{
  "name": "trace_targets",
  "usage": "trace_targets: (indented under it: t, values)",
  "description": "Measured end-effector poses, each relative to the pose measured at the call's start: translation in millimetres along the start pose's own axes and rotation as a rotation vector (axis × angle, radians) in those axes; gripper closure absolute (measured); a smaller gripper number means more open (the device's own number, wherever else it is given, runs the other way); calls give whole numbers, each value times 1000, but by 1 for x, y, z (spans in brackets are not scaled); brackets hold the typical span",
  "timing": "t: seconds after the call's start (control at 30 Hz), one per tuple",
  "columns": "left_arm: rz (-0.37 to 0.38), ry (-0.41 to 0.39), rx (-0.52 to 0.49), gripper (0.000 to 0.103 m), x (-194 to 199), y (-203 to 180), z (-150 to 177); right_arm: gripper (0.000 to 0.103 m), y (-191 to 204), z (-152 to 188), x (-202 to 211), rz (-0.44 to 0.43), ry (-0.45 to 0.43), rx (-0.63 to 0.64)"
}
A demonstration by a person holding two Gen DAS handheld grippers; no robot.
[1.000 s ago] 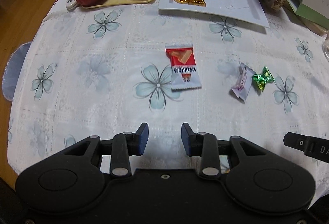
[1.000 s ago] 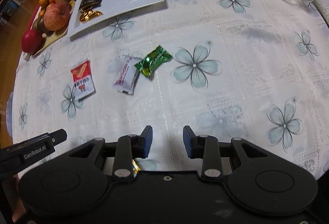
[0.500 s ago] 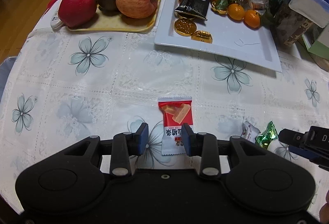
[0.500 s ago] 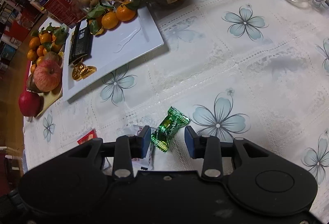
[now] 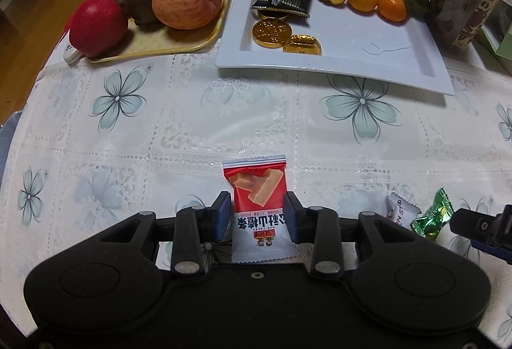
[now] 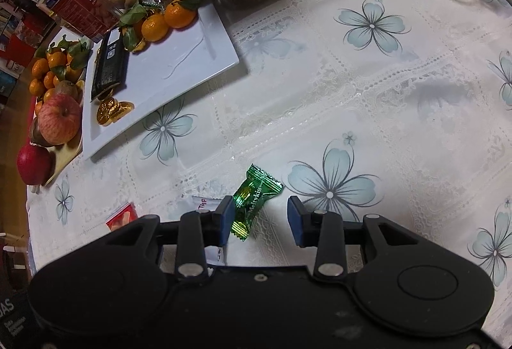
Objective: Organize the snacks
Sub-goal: 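Grasp the red-and-white packet with the left tool while the right tool approaches the green foil candy, then grasp the green foil candy with the right tool while the left tool holds the red packet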
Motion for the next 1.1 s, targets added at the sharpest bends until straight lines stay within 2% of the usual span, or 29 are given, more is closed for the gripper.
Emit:
trace_targets:
  t: [0.07, 0.33, 0.47, 0.63, 0.87, 1.1]
  values:
    - [-1, -2, 6, 52, -3, -1, 1, 64, -1, -1, 1, -5, 2, -4]
    - [36, 37, 49, 51, -12, 1, -2, 64, -2, -2, -4, -14, 6, -25]
    - [75, 52, 91, 59, -13, 6, -2, 64, 2, -2, -7, -23, 5, -27]
    - [101, 110, 114, 60, -10, 11, 7, 64, 5, -3, -11, -9, 6, -20]
    - [87, 162, 20, 60, 1, 6, 36, 64, 8, -6, -21, 10, 13, -23]
    - [157, 256, 6, 60, 1, 11, 58, 61, 16, -6, -29, 49, 0, 11]
Point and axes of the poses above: each gripper's, at about its wrist camera, not at the fingertips, and x roughly against the way its jaws point, y to its left, z to its underside, the point moved 4 cm from there along -x, roughly the way its jaws point, and after that the axes turned 10 degrees about y, right-handed, at the moved point
